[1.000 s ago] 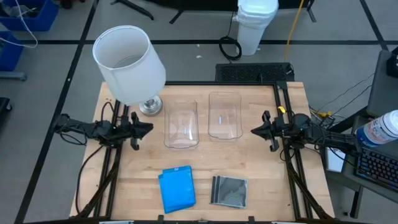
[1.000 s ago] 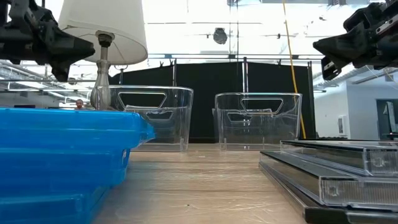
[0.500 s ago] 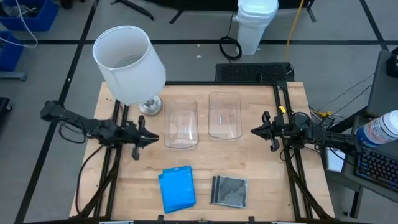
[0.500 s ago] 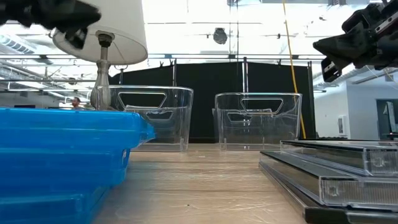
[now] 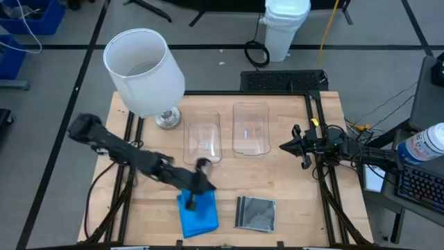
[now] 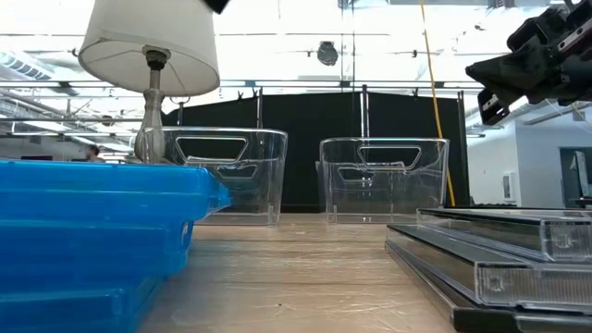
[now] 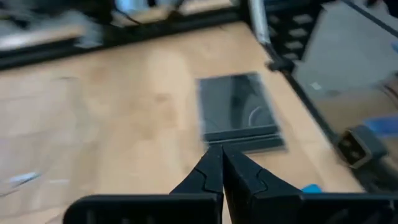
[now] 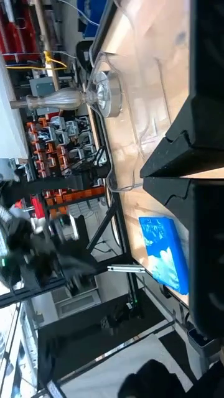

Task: Pick & place jewel cases by type
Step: Put the black CD case into the right transparent bin

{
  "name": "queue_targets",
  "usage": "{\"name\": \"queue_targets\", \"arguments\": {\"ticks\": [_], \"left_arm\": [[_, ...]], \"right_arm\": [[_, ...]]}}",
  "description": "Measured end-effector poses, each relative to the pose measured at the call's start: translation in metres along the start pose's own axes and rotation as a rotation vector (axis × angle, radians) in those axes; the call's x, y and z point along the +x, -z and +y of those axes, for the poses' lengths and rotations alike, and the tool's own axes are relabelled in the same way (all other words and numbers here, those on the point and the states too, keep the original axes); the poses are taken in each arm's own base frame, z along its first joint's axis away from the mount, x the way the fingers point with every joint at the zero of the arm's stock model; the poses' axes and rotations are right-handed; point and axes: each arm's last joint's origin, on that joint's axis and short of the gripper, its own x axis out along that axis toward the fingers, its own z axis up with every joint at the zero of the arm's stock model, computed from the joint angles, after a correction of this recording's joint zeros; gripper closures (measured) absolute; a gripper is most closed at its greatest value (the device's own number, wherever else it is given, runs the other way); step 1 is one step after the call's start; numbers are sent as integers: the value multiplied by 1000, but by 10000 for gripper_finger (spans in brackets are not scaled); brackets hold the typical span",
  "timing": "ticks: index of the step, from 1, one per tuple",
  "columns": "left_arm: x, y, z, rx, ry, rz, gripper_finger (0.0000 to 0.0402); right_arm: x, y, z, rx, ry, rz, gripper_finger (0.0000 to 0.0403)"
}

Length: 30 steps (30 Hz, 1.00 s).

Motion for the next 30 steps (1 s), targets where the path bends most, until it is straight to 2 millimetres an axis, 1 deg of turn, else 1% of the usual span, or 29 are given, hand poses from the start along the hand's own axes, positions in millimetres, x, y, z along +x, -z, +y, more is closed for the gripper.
{"name": "queue_targets", "arguments": {"ticks": [2,6,8,9,10,12,16,18,21,22,26,30], "left_arm": [[23,-7,-7,13,39,27,398],[68,-6,-18,110,126,85,396],[85,-3,-19,137,136,110,398],[92,-2,-18,134,142,119,398],[98,-1,-16,128,146,126,398],[103,1,-13,119,169,139,396],[105,4,-11,101,174,158,398],[104,4,-11,95,177,164,397],[104,5,-12,98,173,169,393],[104,5,-12,99,171,170,394],[104,4,-13,100,175,166,396],[103,5,-19,107,191,167,394]], "right_arm": [[0,0,0,30,-1,-1,403],[0,0,0,73,18,-2,403],[0,2,-3,86,96,16,403],[0,5,-5,95,132,51,403],[-1,3,-4,103,153,88,403],[-3,-3,-1,136,184,180,403],[-4,-28,12,251,198,328,403],[-1,-34,17,328,203,420,403],[10,-42,25,438,222,504,403],[15,-41,28,474,223,546,403],[31,-28,40,570,264,772,403],[39,-11,56,634,295,908,403]]}}
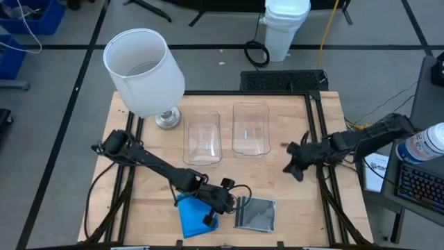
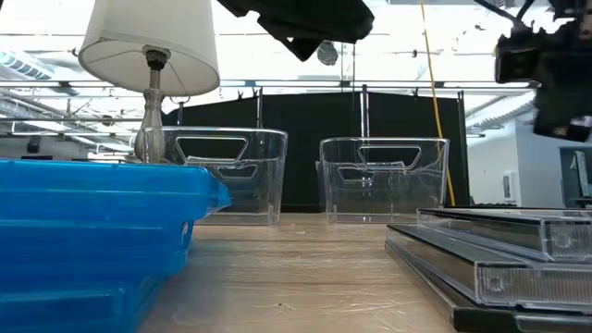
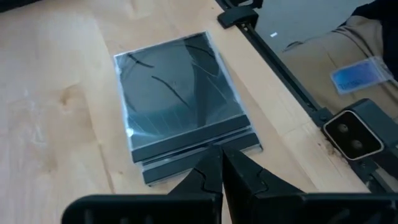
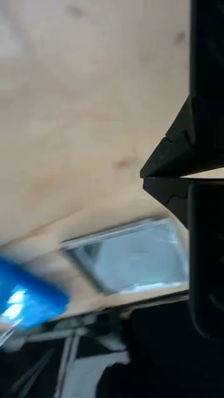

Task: Pick & place jewel cases by type
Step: Put the black CD case into the right transparent bin

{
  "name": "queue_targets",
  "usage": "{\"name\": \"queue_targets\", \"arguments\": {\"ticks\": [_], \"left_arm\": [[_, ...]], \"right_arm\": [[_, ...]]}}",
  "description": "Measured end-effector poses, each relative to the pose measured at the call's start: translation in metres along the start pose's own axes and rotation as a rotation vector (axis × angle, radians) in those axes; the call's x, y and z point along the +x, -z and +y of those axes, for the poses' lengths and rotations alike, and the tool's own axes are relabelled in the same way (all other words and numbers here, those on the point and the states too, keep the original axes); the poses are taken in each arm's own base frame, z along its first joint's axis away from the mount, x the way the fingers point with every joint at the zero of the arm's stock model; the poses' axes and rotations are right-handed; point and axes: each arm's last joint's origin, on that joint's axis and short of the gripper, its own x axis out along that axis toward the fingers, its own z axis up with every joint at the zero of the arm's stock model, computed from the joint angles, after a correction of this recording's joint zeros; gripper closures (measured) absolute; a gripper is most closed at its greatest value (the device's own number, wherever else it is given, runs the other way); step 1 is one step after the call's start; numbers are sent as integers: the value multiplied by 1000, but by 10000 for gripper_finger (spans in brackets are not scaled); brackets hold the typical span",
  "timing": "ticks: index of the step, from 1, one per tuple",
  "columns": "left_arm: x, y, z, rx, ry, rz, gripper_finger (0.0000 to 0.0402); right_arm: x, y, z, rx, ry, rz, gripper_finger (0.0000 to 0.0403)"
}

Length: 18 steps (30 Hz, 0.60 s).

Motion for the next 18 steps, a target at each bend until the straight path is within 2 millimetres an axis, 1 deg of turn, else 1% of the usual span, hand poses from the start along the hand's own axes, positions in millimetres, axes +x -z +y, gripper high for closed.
{"name": "queue_targets", "arguments": {"ticks": [3,8,11,14,18], "left_arm": [[0,0,-4,7,8,6,398],[0,-1,-11,62,20,-4,390],[5,-1,-14,72,23,-28,397],[10,2,-17,77,36,-21,394],[14,3,-17,88,39,-25,398]], "right_arm": [[8,9,9,23,-17,42,403],[13,22,26,33,-52,-27,403],[18,32,35,29,-79,-35,403],[26,42,41,20,-71,-41,403],[38,54,41,1,-4,-17,403]]}}
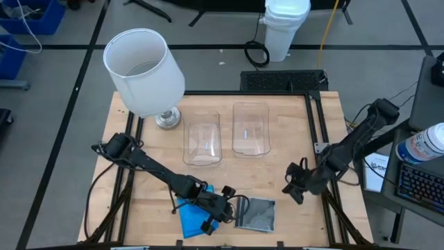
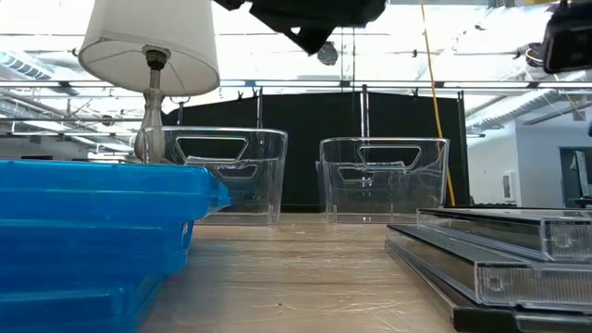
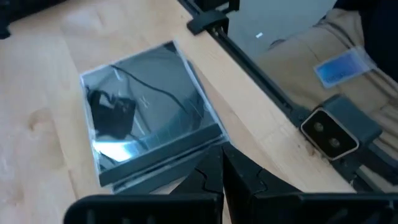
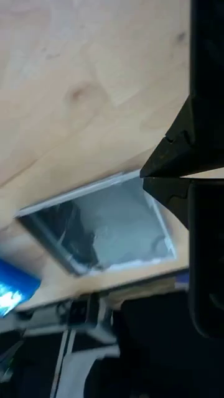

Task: Pick & place jewel cases by type
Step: Put the black CD case into the right transparent bin

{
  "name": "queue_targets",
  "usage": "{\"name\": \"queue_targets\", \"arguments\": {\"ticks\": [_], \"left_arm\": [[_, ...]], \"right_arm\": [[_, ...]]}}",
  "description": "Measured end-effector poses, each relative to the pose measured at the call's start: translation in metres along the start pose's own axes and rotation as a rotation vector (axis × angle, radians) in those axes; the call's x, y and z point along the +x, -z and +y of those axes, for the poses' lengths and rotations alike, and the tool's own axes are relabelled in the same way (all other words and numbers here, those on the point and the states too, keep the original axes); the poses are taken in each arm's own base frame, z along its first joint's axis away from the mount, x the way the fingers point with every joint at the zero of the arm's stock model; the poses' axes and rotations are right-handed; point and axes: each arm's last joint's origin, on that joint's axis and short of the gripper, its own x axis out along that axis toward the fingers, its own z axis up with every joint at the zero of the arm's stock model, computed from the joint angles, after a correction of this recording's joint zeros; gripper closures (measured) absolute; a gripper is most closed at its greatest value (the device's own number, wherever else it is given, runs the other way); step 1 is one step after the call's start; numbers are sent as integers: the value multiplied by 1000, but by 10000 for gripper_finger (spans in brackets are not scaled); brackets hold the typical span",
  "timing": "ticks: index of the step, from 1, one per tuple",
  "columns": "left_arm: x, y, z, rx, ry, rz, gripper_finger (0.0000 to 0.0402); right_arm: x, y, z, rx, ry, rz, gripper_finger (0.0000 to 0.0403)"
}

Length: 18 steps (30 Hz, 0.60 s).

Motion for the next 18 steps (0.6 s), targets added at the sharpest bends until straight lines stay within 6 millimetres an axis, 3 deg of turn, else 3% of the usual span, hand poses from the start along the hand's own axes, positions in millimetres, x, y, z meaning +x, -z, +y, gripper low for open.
{"name": "queue_targets", "arguments": {"ticks": [6,11,18], "left_arm": [[0,0,3,-23,8,-5,392],[4,3,3,-23,7,5,397],[6,5,3,-11,2,13,397]], "right_arm": [[18,7,4,-8,14,8,370],[20,10,0,-27,38,40,300],[31,18,-20,109,-36,52,204]]}}
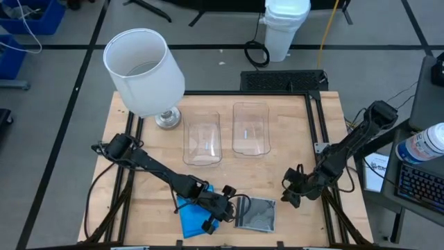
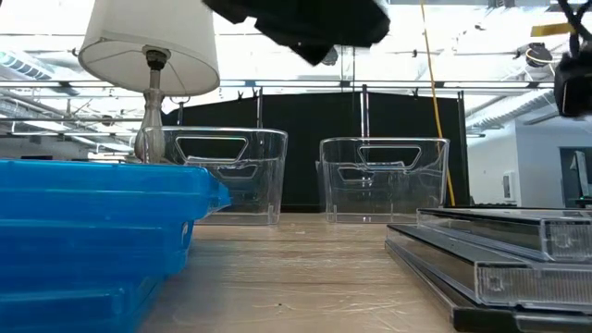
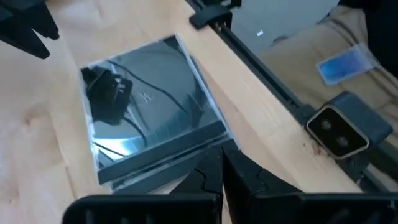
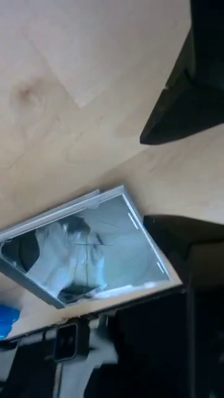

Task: Pick & place jewel cases by type
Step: Put the black CD case into the right transparent bin

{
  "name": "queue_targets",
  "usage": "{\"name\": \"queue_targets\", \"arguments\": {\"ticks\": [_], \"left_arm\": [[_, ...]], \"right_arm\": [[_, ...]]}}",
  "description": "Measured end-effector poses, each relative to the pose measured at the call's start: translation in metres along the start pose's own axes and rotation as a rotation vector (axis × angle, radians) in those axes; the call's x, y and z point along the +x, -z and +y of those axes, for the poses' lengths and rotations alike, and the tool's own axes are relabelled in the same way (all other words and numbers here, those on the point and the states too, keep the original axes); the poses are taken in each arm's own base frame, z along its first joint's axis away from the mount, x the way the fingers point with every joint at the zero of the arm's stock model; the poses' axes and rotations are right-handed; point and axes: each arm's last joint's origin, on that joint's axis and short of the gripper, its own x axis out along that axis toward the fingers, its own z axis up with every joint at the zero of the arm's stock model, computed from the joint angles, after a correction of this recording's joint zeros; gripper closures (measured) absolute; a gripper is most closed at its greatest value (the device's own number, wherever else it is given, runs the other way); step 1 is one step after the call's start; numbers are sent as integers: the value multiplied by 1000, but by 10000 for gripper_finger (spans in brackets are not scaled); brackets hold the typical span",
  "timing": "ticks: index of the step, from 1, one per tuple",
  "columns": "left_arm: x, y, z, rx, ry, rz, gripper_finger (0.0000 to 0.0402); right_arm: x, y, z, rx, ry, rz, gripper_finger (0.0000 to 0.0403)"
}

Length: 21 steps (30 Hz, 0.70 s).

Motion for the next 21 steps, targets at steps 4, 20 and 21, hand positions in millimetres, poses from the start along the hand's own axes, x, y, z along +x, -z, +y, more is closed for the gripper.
{"name": "queue_targets", "arguments": {"ticks": [4,20,21], "left_arm": [[1,0,0,0,-2,-7,392],[24,10,5,-13,-89,-22,393],[27,13,5,-11,-89,-15,392]], "right_arm": [[5,2,-11,35,-97,-10,174],[7,2,-19,11,-118,-70,194],[8,2,-19,14,-115,-70,195]]}}
